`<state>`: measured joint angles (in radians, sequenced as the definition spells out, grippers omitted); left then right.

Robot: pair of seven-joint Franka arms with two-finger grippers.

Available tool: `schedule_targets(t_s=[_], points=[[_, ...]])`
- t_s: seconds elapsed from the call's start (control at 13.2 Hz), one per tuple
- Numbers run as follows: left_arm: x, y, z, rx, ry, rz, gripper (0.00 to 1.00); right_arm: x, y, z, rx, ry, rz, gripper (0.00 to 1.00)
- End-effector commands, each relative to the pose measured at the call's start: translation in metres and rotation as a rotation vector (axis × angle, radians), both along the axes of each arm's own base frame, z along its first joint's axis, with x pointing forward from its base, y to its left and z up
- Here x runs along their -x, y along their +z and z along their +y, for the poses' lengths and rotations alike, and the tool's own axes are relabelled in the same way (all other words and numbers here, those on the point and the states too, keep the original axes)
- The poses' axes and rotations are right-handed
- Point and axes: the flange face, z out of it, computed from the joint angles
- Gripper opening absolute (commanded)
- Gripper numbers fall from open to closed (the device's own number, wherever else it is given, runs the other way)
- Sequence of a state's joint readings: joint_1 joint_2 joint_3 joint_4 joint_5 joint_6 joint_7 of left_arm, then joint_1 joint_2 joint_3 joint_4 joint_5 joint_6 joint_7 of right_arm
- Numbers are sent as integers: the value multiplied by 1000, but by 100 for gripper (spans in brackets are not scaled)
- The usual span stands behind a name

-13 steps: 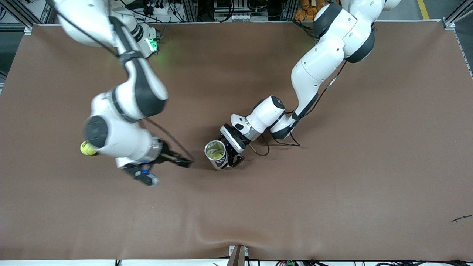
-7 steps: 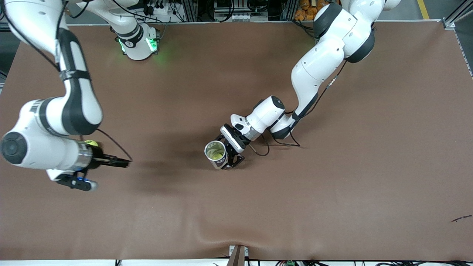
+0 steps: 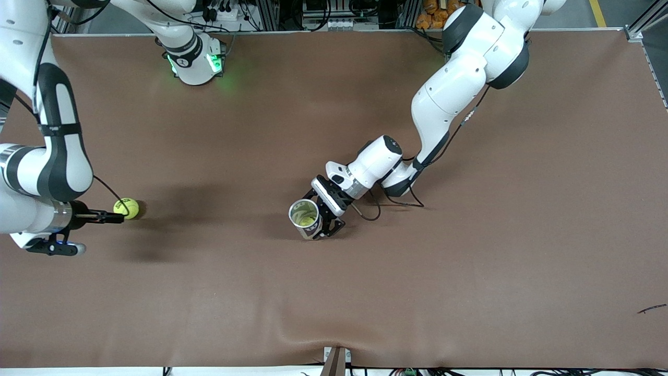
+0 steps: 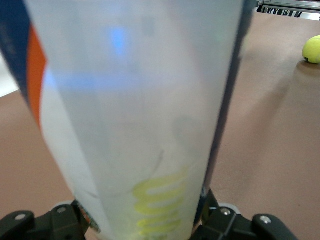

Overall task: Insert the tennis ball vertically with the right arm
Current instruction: 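Reach the right gripper to the second tennis ball and grasp it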

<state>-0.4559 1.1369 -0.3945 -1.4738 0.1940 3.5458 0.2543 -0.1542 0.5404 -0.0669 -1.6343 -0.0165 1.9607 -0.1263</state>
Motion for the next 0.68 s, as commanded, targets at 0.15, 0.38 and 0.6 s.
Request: schedule_targets(t_s=[0.15, 0.38, 0.6], points=[[-3, 3, -1, 20, 19, -4, 85, 24, -77, -19, -34, 21, 106, 100], [-3, 5, -1, 20, 19, -5, 85, 29, -90, -23, -43, 10, 125, 100], [-3, 5, -1, 20, 19, -5, 85, 28, -90, -20, -84, -27, 116, 48]])
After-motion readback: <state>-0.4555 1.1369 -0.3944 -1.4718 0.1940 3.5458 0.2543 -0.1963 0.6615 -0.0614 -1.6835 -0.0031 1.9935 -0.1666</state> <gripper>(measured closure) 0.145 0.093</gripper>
